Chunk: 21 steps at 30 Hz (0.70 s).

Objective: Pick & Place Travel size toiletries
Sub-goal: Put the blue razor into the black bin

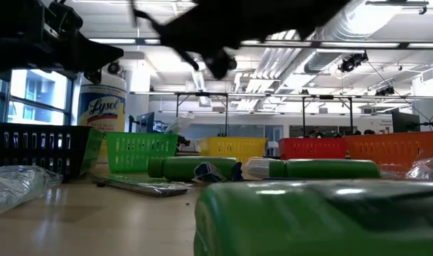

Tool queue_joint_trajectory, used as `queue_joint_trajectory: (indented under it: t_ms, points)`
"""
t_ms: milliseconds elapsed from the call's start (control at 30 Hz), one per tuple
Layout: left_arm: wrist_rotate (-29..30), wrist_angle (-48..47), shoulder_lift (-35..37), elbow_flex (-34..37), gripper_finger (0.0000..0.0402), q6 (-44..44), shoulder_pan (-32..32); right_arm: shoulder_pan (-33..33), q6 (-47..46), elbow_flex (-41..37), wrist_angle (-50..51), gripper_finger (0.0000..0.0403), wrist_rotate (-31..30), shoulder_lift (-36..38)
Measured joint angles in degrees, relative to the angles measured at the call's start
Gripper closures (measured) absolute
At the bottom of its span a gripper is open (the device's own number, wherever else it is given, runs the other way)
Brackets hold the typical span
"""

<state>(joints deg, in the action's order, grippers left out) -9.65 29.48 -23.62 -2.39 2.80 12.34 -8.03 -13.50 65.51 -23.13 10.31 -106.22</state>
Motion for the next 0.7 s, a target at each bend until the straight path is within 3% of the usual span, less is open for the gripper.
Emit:
queue_joint_trajectory:
  t_ms: [400,700]
  points:
    - [-2.07,0.42,4.13,0.0,0.0402,0.47,0.0,0.76,0.2,23.18,3.98,0.0373,3.32,-17.91]
    - [-3.3,-0.11,4.13,0.0,0.0402,0.49,-0.02,2.07,-6.15,31.16,3.93,0.0376,-1.14,-25.48]
